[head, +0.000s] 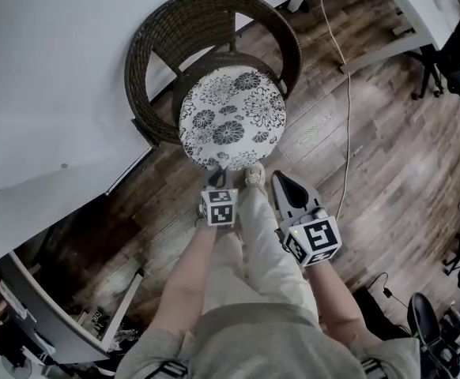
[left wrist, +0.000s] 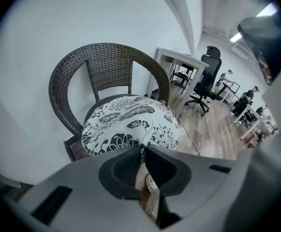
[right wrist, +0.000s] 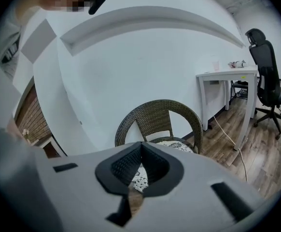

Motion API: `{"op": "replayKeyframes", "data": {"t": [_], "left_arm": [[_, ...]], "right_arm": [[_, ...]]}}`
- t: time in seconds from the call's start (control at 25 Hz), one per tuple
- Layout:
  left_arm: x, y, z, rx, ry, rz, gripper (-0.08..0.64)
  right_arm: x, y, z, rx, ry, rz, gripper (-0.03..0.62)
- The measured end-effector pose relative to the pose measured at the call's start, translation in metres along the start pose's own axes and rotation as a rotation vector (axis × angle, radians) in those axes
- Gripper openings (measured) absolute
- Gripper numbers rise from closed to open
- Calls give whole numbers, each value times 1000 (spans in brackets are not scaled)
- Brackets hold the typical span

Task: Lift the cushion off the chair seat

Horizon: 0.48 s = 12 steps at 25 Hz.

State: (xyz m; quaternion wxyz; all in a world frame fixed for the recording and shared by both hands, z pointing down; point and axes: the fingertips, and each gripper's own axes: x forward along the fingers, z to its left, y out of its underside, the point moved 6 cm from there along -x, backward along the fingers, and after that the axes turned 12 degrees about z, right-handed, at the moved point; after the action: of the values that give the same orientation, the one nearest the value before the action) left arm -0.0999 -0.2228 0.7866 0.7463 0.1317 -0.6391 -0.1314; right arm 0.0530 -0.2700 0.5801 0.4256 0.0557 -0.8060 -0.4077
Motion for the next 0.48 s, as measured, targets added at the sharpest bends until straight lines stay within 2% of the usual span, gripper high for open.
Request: {"op": "replayKeyframes", "data": {"t": [0.48], "left_arm": [[-84,-1,-11,1,15,-84,31]], "right_arm": [[-56,-18,44,-43,21,-66,2]]}}
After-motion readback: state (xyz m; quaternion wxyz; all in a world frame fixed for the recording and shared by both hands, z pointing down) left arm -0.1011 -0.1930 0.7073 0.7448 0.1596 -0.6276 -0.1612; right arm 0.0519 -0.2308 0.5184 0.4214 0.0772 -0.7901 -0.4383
